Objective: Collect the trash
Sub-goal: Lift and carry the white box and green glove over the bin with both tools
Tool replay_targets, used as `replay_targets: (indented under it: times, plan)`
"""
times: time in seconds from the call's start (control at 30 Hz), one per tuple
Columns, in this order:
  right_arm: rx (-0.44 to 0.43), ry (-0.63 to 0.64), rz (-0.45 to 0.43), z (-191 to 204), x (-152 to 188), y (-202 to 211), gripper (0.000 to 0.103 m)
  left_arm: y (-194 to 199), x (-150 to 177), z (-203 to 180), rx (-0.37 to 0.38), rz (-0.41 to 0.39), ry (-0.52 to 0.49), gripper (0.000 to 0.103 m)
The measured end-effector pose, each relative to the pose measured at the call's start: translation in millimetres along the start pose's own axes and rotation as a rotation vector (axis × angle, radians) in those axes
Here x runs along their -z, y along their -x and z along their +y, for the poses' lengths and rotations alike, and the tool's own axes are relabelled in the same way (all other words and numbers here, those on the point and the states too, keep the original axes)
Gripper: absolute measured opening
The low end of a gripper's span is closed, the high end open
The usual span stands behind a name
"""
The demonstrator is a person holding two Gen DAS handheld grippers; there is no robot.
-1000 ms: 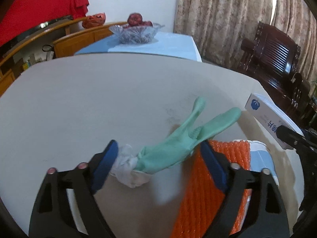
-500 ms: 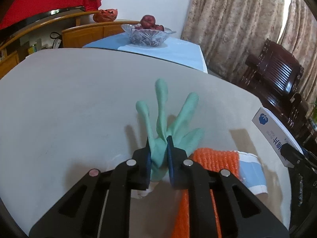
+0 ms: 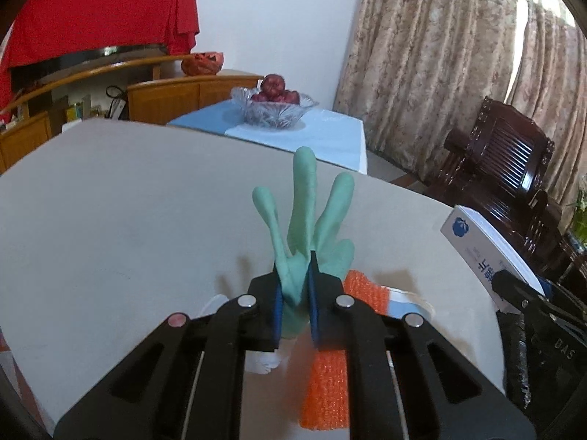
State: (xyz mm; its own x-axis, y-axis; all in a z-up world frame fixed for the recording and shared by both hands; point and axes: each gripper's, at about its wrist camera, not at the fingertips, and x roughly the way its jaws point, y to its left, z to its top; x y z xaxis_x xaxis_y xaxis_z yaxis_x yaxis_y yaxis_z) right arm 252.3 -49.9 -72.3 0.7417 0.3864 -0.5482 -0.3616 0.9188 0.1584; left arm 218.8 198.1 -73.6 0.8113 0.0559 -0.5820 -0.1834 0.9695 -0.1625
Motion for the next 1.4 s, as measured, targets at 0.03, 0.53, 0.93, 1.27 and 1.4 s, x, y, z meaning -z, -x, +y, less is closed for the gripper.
replay_targets:
  times: [0.03,0.53,0.93,1.27,1.4]
  plan:
    - [0.000,0.004,-0.007,1,-1,4,0.055,3,0,-2,0.001,-0.003,-0.002,0.010]
    - [0.005,0.039,-0.092,-6,-1,82,0.055,70,11,-63,0.097,-0.080,-0.075,0.010]
    - [0.062,0.020,-0.129,-38,7,133,0.055,92,32,-128,0.203,-0.069,-0.151,0.010]
    - [0.166,-0.046,-0.152,-89,24,172,0.055,97,50,-196,0.313,-0.054,-0.234,0.010]
    - [0.209,-0.070,-0.158,-109,30,184,0.055,97,57,-220,0.354,-0.046,-0.261,0.010]
